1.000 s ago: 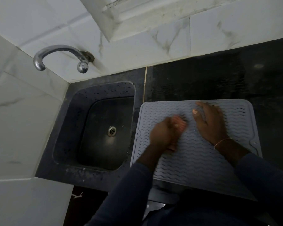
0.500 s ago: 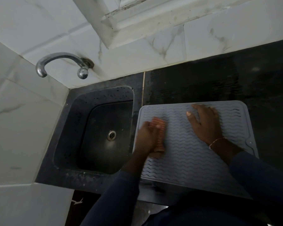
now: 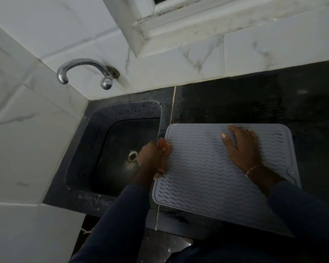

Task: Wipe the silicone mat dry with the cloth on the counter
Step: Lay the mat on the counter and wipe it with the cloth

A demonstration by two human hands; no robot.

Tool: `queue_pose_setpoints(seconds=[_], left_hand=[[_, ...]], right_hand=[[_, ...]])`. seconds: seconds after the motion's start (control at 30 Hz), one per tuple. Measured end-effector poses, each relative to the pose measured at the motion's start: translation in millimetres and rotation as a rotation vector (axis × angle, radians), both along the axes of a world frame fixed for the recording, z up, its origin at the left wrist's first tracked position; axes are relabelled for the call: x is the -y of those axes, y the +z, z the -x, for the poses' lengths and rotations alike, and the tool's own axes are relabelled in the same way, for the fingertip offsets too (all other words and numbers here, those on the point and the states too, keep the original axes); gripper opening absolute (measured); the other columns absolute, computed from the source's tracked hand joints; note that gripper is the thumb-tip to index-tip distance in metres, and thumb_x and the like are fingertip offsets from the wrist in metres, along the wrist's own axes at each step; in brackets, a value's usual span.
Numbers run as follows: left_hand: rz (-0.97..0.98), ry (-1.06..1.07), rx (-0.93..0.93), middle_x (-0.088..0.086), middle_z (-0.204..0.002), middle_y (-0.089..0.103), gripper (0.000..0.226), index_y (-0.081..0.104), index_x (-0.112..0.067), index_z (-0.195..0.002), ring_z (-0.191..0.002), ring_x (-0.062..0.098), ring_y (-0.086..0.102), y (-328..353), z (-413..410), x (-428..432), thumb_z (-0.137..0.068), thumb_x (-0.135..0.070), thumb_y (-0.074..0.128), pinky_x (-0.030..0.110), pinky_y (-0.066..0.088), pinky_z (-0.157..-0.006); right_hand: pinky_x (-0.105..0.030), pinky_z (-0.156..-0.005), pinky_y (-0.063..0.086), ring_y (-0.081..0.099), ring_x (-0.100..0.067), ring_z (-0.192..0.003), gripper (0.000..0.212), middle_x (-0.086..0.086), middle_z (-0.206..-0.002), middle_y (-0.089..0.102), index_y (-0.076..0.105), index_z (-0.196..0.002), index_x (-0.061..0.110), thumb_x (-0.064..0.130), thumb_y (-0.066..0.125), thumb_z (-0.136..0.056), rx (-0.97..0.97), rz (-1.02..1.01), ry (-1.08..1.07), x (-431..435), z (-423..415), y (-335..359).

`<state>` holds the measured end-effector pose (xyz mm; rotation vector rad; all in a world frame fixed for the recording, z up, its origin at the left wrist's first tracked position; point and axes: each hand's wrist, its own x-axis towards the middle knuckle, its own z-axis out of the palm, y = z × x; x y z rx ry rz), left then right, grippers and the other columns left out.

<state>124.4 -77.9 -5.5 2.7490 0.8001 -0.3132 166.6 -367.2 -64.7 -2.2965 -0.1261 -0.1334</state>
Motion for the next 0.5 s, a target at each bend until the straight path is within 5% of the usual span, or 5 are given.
queue_pose_setpoints(seconds=[0.13,0.2,0.5], left_hand=[[0.423,0.025,0.099,-0.002,-0.091,0.064,0.026,0.057,-0.02,-0.1,-0.081,0.014,0.063,0.5,15.6,39.0,-0.093,-0.045,0.056,0.027,0.047,-0.065],[0.479,-0.051,0.11,-0.004,-0.09,0.064,0.028,0.058,-0.019,-0.101,-0.081,0.013,0.064,-10.7,24.2,61.6,-0.092,-0.045,0.058,0.026,0.048,-0.065],[0.023,0.027,0.033,0.003,-0.095,0.065,0.036,0.053,-0.021,-0.106,-0.086,0.024,0.064,-2.7,20.0,-11.1,-0.088,-0.052,0.053,0.042,0.054,-0.078]], right_hand=[[-0.048,-0.117,0.022,0.05,-0.023,-0.126,0.064,-0.008,-0.13,0.06,0.055,-0.128,0.015,0.062,0.034,-0.091,0.006,0.026,-0.002,-1.8,-1.9,-0.4],[-0.048,-0.116,0.022,0.05,-0.023,-0.125,0.064,-0.008,-0.13,0.06,0.055,-0.128,0.016,0.062,0.034,-0.091,0.007,0.048,0.002,-2.2,-2.3,-0.8],[-0.048,-0.117,0.021,0.049,-0.025,-0.127,0.06,-0.009,-0.131,0.059,0.055,-0.128,0.015,0.059,0.039,-0.091,-0.005,0.028,0.013,-0.9,-1.0,0.6]])
